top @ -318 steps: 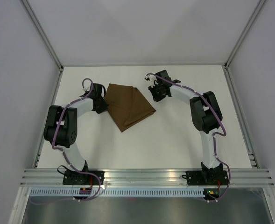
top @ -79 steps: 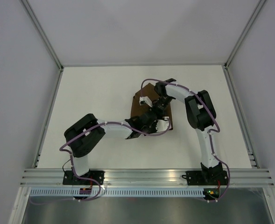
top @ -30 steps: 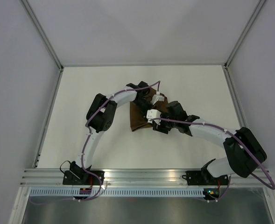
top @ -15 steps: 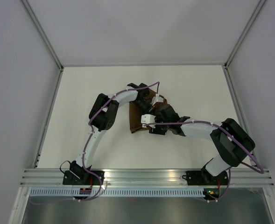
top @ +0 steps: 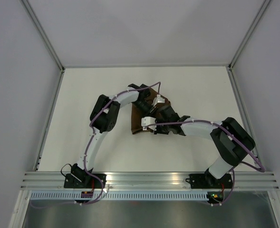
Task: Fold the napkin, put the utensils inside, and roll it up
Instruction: Roll the napkin at the center of the board.
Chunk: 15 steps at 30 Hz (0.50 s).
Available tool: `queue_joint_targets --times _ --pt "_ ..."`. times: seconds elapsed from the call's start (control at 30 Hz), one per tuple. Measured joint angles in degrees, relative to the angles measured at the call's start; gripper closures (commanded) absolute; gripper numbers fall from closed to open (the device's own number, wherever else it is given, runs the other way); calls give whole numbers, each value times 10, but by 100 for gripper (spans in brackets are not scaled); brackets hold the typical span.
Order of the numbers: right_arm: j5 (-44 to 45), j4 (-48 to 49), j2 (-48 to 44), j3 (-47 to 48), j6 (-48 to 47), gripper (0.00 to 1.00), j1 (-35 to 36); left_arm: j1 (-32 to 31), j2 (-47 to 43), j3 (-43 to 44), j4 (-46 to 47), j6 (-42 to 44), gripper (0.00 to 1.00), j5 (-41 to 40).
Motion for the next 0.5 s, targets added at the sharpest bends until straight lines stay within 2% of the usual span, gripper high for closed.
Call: queue_joint_targets --times 0.23,0.5 --pt "-54 -75 24 50 1 80 -27 18 -17 -21 41 -21 55 17" --pt "-153 -199 85 145 -12 81 -85 45 -97 -78 144 -93 52 16"
